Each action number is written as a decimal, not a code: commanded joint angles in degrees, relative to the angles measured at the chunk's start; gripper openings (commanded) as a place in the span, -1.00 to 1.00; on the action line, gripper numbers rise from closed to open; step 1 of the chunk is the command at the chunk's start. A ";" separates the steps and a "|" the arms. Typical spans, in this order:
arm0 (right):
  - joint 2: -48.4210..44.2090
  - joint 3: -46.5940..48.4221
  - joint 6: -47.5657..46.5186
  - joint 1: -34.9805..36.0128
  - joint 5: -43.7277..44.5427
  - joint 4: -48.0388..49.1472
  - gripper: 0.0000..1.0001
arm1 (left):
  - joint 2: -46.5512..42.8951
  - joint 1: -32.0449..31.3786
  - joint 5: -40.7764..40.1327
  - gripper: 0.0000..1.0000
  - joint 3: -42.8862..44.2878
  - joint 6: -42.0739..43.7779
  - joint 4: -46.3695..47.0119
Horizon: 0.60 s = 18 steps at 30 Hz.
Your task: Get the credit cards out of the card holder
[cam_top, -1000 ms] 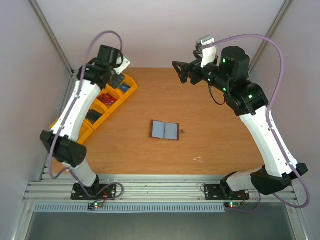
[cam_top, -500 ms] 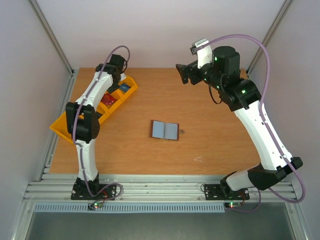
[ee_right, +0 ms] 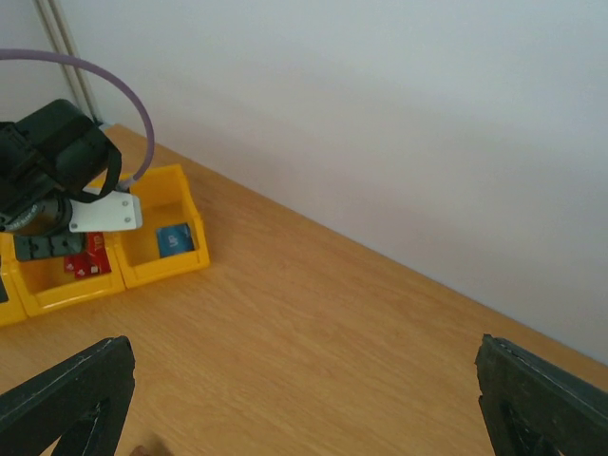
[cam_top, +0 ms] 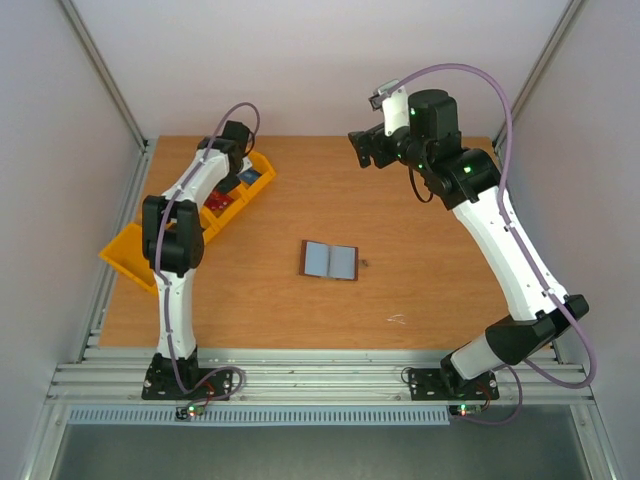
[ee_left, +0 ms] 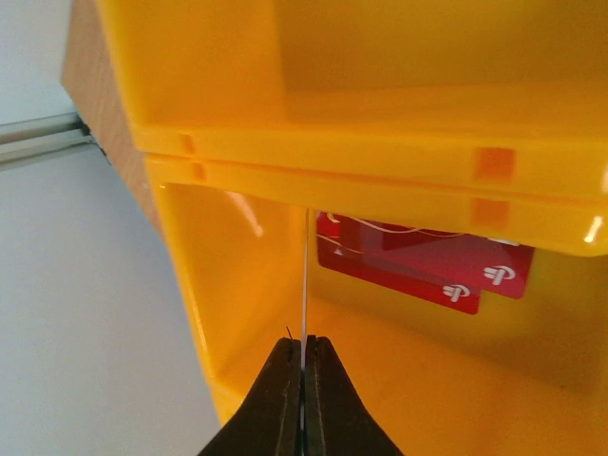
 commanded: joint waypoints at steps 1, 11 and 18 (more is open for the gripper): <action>0.27 2.97 -0.96 -0.24 0.14 -0.36 0.97 | -1.00 0.24 0.21 -0.99 -4.02 -1.27 3.95; 0.32 4.27 -1.36 -0.23 -2.99 -1.43 0.97 | 0.66 0.40 -1.03 -0.99 -5.76 2.03 9.67; -0.92 3.32 -1.54 -0.24 -6.26 -1.59 0.97 | 1.28 0.40 -0.31 -0.99 -7.65 2.81 10.57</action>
